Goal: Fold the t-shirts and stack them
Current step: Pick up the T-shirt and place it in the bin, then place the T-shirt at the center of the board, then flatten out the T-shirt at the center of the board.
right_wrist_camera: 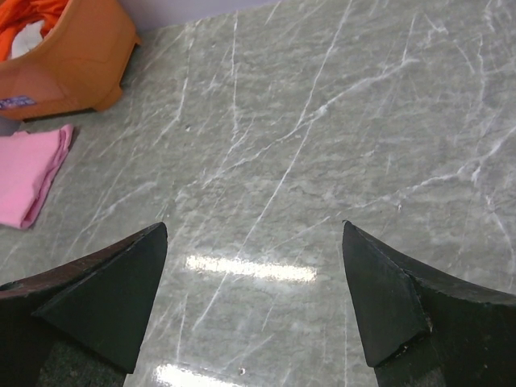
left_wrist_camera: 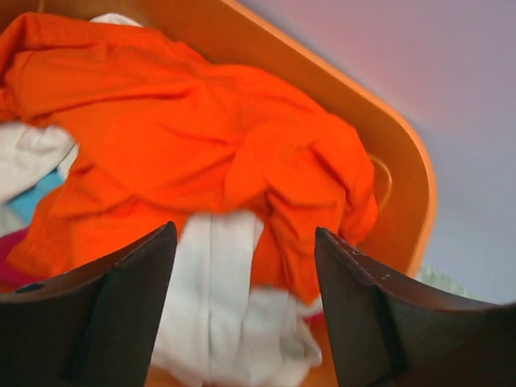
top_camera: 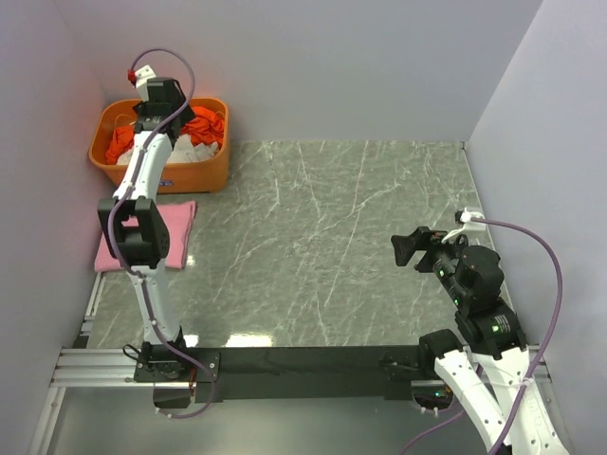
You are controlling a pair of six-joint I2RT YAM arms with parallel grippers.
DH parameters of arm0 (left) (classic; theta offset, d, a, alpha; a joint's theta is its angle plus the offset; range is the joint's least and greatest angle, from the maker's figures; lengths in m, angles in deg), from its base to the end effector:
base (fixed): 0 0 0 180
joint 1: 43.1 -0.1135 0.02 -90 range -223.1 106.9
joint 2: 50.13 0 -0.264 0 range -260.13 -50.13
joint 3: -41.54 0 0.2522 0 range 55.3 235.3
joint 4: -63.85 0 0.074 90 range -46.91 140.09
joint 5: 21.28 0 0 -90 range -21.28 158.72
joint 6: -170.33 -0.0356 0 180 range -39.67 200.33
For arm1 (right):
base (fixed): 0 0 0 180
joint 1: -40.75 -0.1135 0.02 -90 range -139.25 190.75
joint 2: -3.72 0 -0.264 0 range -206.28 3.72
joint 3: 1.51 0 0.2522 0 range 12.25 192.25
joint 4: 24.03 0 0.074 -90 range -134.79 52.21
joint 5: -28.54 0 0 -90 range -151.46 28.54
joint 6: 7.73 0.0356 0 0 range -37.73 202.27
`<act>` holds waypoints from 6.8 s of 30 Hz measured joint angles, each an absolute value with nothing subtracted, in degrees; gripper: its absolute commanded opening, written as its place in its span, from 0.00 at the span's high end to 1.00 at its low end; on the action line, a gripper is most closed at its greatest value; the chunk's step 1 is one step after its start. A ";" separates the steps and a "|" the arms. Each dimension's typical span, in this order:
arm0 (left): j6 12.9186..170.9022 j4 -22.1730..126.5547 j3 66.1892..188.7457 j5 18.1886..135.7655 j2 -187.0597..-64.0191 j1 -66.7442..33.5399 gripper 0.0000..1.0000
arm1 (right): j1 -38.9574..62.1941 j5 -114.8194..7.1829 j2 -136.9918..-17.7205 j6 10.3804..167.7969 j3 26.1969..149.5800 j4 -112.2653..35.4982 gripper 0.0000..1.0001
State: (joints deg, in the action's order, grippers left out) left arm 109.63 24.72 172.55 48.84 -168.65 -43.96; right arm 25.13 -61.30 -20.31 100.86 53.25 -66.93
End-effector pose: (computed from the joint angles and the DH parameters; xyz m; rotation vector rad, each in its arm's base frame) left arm 0.4881 0.0194 0.3518 -0.7272 1.8698 0.0365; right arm 0.0990 0.0278 0.3268 0.0447 1.8032 0.4307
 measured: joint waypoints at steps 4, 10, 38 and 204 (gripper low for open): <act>109.48 27.76 175.15 48.27 -174.12 -44.75 0.31 | 25.13 -60.57 -21.40 100.86 53.23 -66.96 0.06; 109.87 31.98 176.20 50.69 -180.87 -47.48 0.83 | 25.13 -60.25 -22.25 100.86 53.20 -67.63 0.07; 105.89 32.68 178.93 72.84 -141.86 -19.53 0.98 | 25.13 -59.09 -22.19 102.20 62.36 -74.30 0.02; 138.48 8.29 105.76 59.92 -138.53 7.03 0.47 | 35.16 -58.80 -46.86 105.39 70.73 -83.31 1.00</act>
